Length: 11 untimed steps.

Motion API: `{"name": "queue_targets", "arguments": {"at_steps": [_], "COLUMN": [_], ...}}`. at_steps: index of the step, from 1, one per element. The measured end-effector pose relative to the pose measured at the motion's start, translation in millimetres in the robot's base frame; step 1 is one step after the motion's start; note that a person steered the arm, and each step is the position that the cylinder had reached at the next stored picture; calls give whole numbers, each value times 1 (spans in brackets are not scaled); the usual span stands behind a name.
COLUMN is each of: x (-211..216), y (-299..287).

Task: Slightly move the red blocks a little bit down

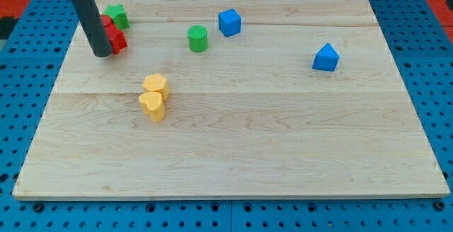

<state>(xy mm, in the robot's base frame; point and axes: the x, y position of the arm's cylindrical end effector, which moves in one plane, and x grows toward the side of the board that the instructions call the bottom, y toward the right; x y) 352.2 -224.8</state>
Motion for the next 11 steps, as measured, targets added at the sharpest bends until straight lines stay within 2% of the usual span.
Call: {"name": "queue_targets", "arguments": {"at_steps": [1,2,3,4,6,8,10,11], "x": [-3,-15,-29,-64,-95,-61,-50,-22], "y": [-15,-66,-80,-69,-18,-1,-47,-39]}}
